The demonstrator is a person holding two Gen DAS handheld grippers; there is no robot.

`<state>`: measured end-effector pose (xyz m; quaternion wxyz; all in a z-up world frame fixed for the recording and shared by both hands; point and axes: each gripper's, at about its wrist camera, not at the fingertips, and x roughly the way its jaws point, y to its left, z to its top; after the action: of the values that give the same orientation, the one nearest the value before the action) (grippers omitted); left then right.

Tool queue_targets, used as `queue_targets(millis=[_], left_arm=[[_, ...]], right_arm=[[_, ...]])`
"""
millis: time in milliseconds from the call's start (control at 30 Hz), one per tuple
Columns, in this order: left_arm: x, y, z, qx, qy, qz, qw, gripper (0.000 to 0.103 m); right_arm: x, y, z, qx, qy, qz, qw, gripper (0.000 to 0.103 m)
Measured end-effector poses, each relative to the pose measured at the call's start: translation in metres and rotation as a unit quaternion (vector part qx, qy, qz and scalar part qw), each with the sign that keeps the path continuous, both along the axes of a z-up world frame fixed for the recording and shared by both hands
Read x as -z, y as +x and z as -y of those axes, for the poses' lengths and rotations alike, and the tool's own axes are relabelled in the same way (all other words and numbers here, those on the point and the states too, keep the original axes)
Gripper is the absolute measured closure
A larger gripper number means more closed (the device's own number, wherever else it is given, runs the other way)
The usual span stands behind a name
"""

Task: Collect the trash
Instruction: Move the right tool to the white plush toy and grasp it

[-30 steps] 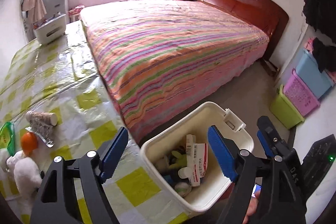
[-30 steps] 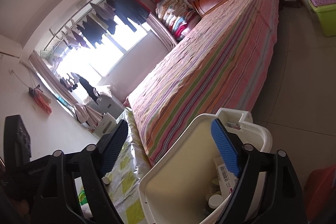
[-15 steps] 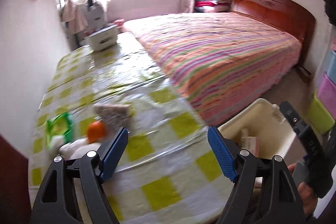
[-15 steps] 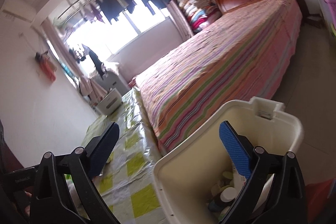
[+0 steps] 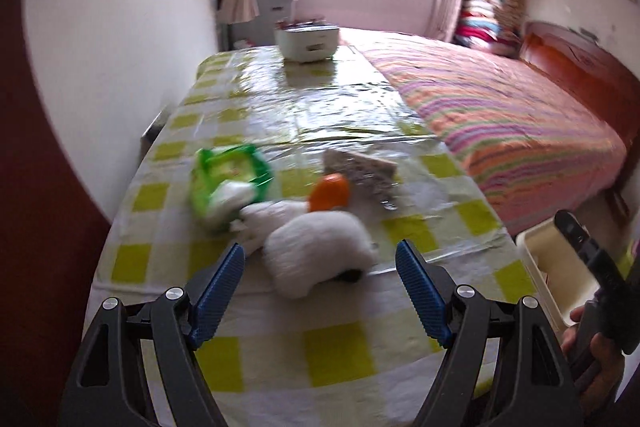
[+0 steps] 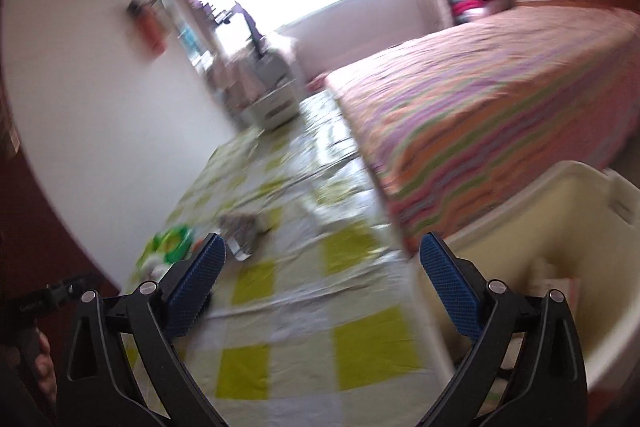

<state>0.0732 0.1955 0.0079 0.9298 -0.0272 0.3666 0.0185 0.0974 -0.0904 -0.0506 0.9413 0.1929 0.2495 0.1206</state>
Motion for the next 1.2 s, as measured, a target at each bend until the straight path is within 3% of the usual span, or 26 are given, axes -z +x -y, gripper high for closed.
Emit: queue_targets(millis=[200,333,433,600,700,833,967,1067,1100,1200], left_arm=[[0.014,-0.013,-0.030,-0.025,0.004,-0.008,0.9997,0.027],[0.023,-0.020,-0.045,-0.035,-0.004,-0.018,0.9992,0.027],[0.030,-0.025,-0.053,-0.039,-0.007,-0.025,0.9989,0.027],[0.039,-0.033,-0.062,-0.042,-0.005,-0.034,0.9985,0.027],[0.042,-0.036,-0.067,-0.046,-0.005,-0.038,0.9982,0.027],[0.044,-0.041,-0.075,-0.055,-0.009,-0.042,0.9976,0.027],[0.047,-0.046,-0.083,-0.062,-0.014,-0.045,0.9969,0.027],[0.049,-0.048,-0.086,-0.065,-0.018,-0.049,0.9965,0.027],[0.049,-0.049,-0.088,-0.066,-0.020,-0.051,0.9963,0.027],[0.051,-0.050,-0.091,-0.068,-0.022,-0.052,0.9961,0.027]], right_arm=[[-0.009,0.017,-0.062,-0.098,-0.046,0.003,0.994,0.007],[-0.010,0.024,-0.098,-0.190,-0.053,-0.002,0.980,0.007],[-0.013,0.029,-0.133,-0.278,-0.068,-0.005,0.958,0.007],[-0.021,0.025,-0.193,-0.386,-0.175,0.036,0.905,0.007],[-0.016,0.029,-0.223,-0.424,-0.220,0.039,0.878,0.007],[-0.008,0.046,-0.248,-0.463,-0.244,0.018,0.852,0.007],[0.008,0.065,-0.270,-0.485,-0.303,0.002,0.821,0.007],[0.023,0.075,-0.283,-0.483,-0.345,-0.012,0.805,0.010],[0.030,0.079,-0.283,-0.480,-0.355,-0.016,0.802,0.017],[0.037,0.082,-0.279,-0.464,-0.365,-0.012,0.807,0.033]])
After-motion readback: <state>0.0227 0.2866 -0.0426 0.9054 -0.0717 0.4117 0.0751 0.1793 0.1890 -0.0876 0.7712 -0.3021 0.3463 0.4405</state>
